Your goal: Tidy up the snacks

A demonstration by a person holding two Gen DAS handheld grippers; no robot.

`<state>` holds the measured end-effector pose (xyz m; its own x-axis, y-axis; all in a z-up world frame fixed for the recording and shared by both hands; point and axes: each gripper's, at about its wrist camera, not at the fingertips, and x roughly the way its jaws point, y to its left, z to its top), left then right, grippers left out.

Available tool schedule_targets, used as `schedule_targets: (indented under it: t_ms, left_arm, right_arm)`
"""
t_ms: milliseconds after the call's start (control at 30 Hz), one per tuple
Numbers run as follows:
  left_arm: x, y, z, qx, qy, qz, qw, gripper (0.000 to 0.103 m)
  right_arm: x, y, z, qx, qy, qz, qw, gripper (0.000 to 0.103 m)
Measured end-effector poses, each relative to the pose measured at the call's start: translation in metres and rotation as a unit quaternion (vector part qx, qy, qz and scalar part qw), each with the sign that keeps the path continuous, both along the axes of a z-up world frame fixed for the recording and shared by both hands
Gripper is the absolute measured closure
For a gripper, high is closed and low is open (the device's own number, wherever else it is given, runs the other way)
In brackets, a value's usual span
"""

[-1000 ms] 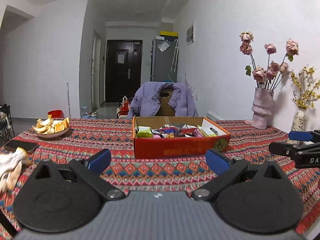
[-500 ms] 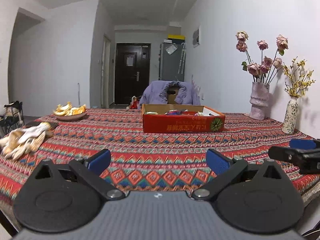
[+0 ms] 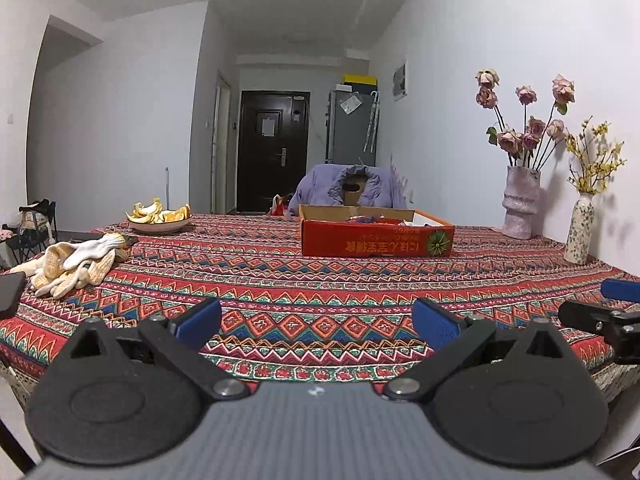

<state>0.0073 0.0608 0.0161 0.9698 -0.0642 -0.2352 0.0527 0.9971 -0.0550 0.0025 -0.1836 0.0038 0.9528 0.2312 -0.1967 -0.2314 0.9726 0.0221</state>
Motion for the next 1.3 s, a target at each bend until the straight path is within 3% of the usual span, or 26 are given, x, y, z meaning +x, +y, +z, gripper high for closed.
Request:
schedule_targets:
  t_ms: [300,1300]
  left_arm:
    - [-0.0017,-0.0006,0.0016,0.003,-0.004,0.0,1.0,0.0]
    - [-0.0041,-0.0064,0.0001,0.026,-0.008,0.003,0.9996,0.0]
  right_arm:
    - [0.0004,0.0072,0.0016,-0.004,0.003,0.017,1.0,0.0]
    - [0.0012,0.0013,0.0007,-0.005,-0.002,-0.001,1.0,0.0]
